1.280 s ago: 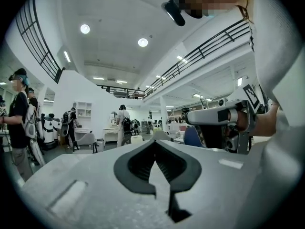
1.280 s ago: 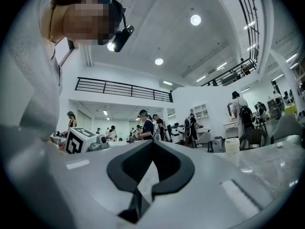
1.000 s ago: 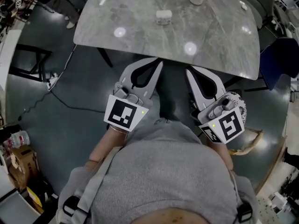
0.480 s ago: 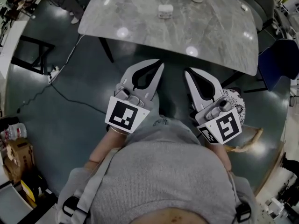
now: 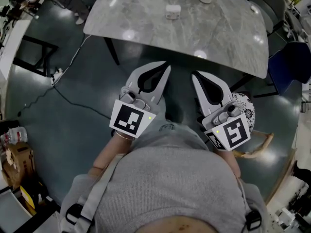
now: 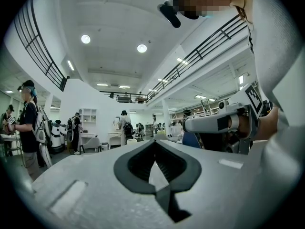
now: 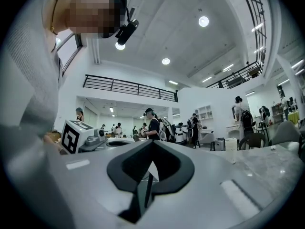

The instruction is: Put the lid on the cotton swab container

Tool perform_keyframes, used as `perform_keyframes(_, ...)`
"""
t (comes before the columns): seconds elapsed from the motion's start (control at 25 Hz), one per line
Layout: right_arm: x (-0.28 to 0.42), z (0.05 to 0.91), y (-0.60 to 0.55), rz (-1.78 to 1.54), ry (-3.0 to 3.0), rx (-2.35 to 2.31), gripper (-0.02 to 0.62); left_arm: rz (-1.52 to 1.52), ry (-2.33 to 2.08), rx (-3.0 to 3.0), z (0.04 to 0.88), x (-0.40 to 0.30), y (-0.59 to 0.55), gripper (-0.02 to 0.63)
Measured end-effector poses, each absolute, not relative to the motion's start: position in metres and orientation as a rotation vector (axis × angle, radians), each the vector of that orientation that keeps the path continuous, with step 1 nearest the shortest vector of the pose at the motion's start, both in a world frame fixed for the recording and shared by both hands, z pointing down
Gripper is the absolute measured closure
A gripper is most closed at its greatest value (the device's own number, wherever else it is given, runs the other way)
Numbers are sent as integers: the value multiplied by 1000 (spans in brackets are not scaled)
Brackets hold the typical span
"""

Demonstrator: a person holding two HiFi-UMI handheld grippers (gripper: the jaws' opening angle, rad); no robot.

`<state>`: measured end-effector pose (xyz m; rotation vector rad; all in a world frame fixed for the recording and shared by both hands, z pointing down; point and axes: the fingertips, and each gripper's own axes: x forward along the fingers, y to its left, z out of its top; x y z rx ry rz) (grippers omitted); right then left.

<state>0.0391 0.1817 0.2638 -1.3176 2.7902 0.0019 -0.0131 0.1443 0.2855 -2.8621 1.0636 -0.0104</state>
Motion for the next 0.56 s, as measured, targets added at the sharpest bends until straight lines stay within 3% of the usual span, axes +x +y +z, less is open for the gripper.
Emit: perform_keyframes(0.56,50,262,176,-2,2790,-1313,594,-10,1085,-2872,284,-4,138,606)
